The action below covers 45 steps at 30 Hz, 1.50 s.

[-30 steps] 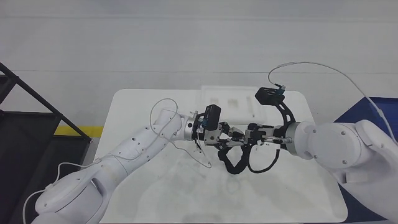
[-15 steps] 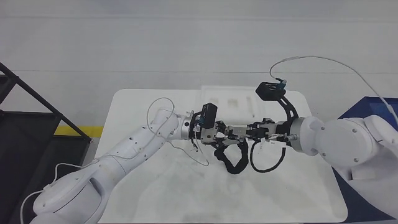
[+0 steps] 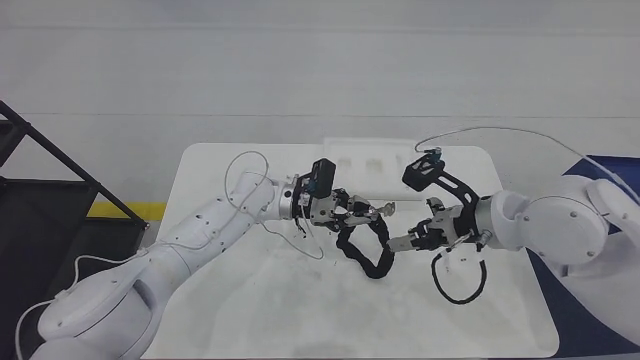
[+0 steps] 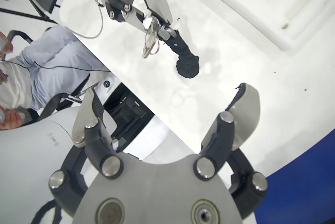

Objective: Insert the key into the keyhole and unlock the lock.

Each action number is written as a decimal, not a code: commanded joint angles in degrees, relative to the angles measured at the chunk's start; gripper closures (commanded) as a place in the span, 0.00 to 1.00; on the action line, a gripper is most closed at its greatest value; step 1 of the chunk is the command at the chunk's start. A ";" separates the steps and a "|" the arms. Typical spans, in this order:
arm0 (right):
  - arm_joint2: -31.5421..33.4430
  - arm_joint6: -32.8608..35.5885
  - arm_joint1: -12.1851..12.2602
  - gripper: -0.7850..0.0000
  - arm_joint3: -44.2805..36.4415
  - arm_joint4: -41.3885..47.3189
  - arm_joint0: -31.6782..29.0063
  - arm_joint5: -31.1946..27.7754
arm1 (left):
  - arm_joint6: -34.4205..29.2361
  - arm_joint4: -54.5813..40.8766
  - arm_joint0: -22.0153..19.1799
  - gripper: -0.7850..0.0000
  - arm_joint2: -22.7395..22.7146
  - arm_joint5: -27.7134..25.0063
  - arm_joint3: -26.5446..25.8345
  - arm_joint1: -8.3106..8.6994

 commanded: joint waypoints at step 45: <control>-2.00 -13.10 -1.77 0.00 -6.32 -14.18 -3.64 -18.75 | -13.09 -20.01 -6.68 1.00 10.76 0.00 -2.01 0.41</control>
